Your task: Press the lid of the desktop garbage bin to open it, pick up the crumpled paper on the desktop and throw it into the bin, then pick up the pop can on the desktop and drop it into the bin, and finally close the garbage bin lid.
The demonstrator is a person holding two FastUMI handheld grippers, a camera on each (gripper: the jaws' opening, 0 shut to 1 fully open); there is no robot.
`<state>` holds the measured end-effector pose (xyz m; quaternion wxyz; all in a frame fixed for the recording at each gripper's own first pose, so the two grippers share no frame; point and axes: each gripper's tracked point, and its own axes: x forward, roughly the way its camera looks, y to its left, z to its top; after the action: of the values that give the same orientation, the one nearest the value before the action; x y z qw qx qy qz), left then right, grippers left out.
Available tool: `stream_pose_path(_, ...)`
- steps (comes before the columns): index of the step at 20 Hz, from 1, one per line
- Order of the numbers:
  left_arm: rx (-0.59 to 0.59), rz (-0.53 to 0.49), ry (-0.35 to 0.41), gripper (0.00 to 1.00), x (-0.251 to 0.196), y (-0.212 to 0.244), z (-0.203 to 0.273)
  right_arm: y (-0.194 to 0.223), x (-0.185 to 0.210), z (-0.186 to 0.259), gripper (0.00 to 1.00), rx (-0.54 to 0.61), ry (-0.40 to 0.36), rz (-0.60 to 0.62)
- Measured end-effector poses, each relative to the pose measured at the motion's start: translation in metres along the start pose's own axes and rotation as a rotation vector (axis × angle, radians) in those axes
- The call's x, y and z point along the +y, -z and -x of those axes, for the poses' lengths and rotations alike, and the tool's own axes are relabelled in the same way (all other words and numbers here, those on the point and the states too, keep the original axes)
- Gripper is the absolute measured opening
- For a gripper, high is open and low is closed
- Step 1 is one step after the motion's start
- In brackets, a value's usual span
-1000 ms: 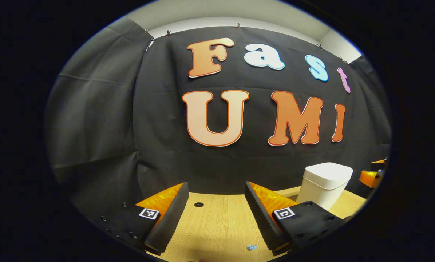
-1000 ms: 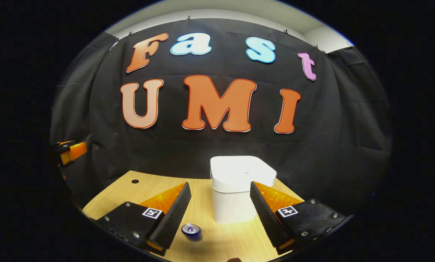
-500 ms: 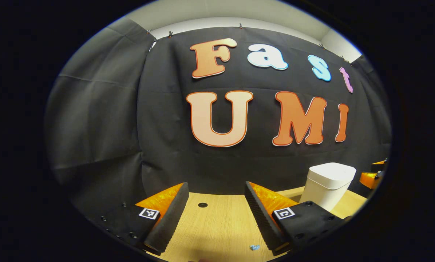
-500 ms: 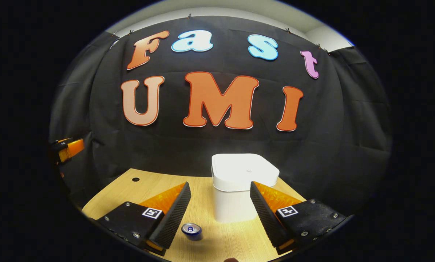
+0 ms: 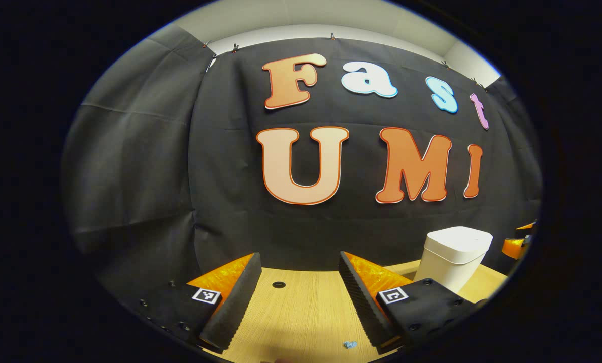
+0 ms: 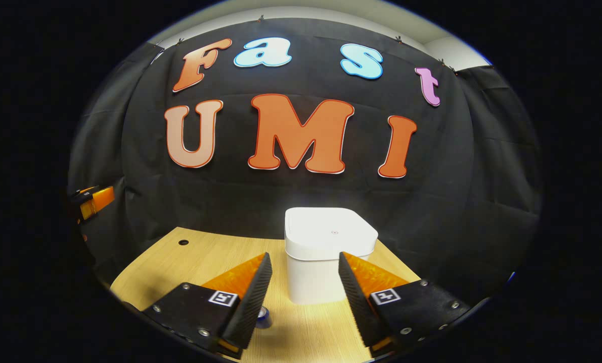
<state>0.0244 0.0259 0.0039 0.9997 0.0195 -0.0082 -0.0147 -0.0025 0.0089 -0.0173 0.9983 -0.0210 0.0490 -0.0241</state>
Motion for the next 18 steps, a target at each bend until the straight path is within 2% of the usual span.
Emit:
stream_pose_path(2, 0.004, -0.001, -0.001, 0.98, 0.000, 0.001, -0.001, 0.002, -0.002, 0.000, 0.69, 0.017, -0.012, -0.017)
stream_pose_path(3, 0.005, 0.001, -0.001, 0.98, -0.002, 0.001, -0.001, 0.005, -0.005, -0.001, 0.54, 0.029, -0.011, -0.030)
stream_pose_path(4, 0.006, 0.002, 0.000, 0.98, -0.002, 0.002, -0.002, 0.005, -0.008, -0.002, 0.55, 0.037, -0.005, -0.041)
stream_pose_path(8, 0.004, -0.010, 0.000, 0.98, -0.003, 0.002, -0.006, 0.002, -0.020, -0.008, 0.33, 0.045, 0.013, -0.043)
stream_pose_path(9, 0.007, -0.014, 0.001, 0.98, -0.003, 0.004, -0.007, 0.001, -0.025, -0.010, 0.25, 0.043, 0.023, -0.038)
stream_pose_path(12, 0.013, -0.013, -0.003, 0.98, -0.001, 0.006, -0.008, -0.002, -0.031, -0.016, 0.13, 0.045, 0.041, -0.027)
stream_pose_path(13, 0.015, -0.013, -0.004, 0.98, 0.000, 0.006, -0.010, -0.003, -0.034, -0.018, 0.06, 0.052, 0.045, -0.027)
stream_pose_path(15, 0.017, -0.014, -0.008, 0.98, 0.001, 0.008, -0.011, -0.003, -0.036, -0.023, 0.01, 0.073, 0.034, -0.028)
stream_pose_path(18, 0.023, -0.013, -0.015, 0.98, 0.005, 0.009, -0.014, -0.005, -0.040, -0.034, 0.01, 0.111, 0.013, -0.023)
